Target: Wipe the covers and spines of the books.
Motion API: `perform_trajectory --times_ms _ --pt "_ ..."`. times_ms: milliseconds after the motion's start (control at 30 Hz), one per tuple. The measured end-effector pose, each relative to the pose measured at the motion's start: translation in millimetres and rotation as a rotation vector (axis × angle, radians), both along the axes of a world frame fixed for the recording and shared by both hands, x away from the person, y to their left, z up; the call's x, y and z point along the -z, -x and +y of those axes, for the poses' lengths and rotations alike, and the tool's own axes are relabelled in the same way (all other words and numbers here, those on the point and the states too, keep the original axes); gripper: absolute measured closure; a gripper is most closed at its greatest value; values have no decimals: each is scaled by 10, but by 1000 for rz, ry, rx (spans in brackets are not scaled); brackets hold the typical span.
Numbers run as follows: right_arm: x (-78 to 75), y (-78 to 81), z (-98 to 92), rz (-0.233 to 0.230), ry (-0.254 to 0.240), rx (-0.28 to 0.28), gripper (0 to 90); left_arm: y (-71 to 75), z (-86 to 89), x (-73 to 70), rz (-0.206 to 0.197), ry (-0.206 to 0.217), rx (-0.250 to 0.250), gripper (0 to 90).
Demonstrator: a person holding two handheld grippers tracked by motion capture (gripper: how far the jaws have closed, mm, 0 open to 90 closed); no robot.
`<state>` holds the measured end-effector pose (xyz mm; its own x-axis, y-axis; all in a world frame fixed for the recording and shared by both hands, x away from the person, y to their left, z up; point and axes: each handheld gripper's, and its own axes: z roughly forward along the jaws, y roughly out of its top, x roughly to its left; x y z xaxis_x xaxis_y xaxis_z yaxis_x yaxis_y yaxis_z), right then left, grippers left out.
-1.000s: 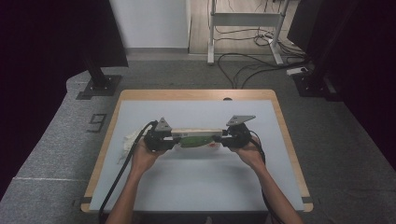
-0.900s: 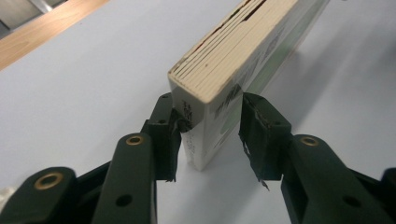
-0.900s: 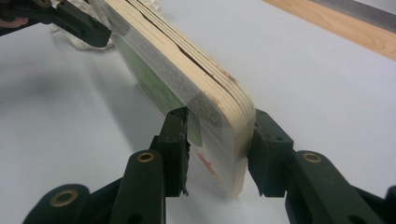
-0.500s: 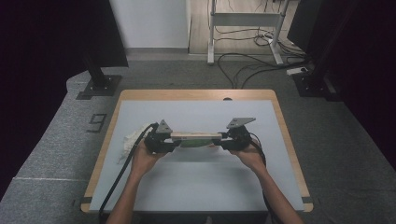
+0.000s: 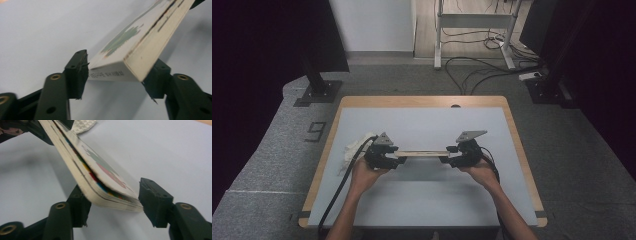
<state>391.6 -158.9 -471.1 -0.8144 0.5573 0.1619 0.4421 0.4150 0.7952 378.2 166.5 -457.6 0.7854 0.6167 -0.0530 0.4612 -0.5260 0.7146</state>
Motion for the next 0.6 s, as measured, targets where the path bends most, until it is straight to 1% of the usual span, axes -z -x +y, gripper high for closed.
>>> perform_trajectory --times_ms 67,100,167,267,367,433,600 --pt "17 22 -3 -1 3 0 360 33 -13 12 -7 -7 -6 357" --pt "26 34 -3 3 5 3 347 46 -18 21 -7 -3 -11 338" --pt "44 55 -1 4 6 2 326 71 -21 36 -3 6 -19 306" --pt "68 89 3 12 7 1 303 105 -24 57 0 2 -28 270" --pt "92 122 4 17 11 0 290 148 -25 76 -5 2 -41 235" --pt "104 145 3 21 10 1 281 176 -20 93 -2 11 -48 207" --pt "154 209 1 22 6 2 271 246 2 155 7 20 -63 171"
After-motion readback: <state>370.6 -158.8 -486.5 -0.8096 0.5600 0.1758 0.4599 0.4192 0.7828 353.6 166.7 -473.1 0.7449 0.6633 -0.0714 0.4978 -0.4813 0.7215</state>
